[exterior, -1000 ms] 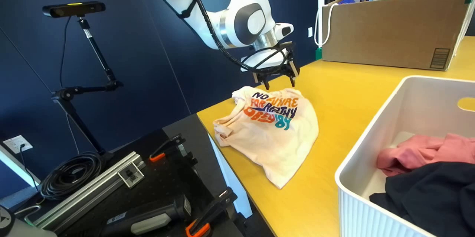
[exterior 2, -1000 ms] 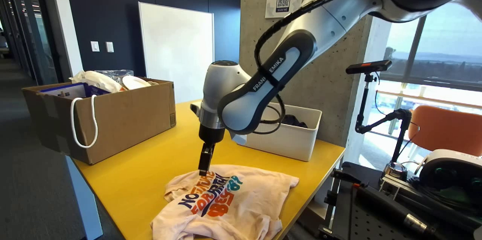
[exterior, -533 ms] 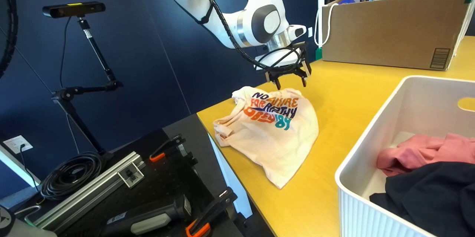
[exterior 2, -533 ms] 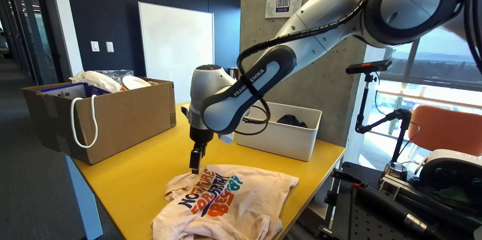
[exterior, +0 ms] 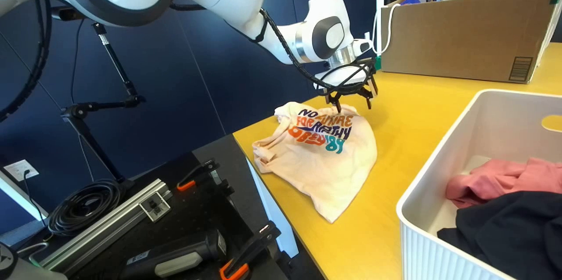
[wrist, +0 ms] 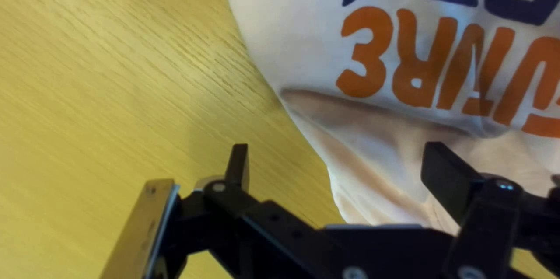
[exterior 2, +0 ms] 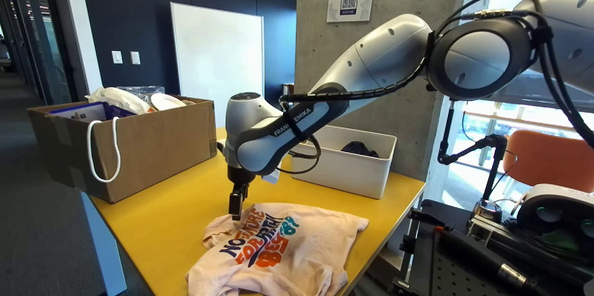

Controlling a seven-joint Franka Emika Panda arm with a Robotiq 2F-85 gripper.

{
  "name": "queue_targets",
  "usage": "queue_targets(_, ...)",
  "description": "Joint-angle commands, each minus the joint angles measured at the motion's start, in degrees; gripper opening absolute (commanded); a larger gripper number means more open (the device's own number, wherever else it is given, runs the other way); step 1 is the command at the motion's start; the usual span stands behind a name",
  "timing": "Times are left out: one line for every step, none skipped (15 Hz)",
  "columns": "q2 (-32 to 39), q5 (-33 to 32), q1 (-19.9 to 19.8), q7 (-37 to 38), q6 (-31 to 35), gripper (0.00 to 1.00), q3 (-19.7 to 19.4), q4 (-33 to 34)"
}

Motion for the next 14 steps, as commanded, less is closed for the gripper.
queue_targets(5.68,0.95,0.31,-2.91,-4.67,1.00,0.46,10.05)
queue_targets(6.60,1.00,0.39,-3.14,-5.49,1.00,0.40,11.58)
queue_targets(7.46,1.05,0.43,-3.49,-6.19,1.00,0.37,13.00)
queue_targets(8.18,1.10,0.47,-3.84,-6.80,1.00,0.36,14.19)
queue_targets(8.87,1.15,0.43,-4.10,-7.36,1.00,0.31,15.29)
queue_targets(9.53,1.28,0.31,-4.37,-7.86,1.00,0.31,16.32)
queue_targets(10.16,1.40,0.20,-4.67,-8.24,1.00,0.35,17.20)
queue_targets(10.80,1.45,0.16,-4.74,-8.83,1.00,0.24,18.18)
queue_targets(11.40,1.42,0.15,-4.81,-9.33,1.00,0.08,19.01)
queue_targets(11.88,1.45,0.08,-4.94,-9.54,1.00,0.04,19.68)
queue_targets(12.36,1.48,-0.08,-4.97,-9.79,1.00,-0.09,20.30)
queue_targets(12.78,1.43,-0.11,-4.79,-10.10,1.00,-0.31,20.91)
queue_targets(13.19,1.42,-0.31,-4.88,-10.49,1.00,-0.47,21.56)
queue_targets(13.65,1.39,-0.56,-4.97,-10.70,1.00,-0.66,22.13)
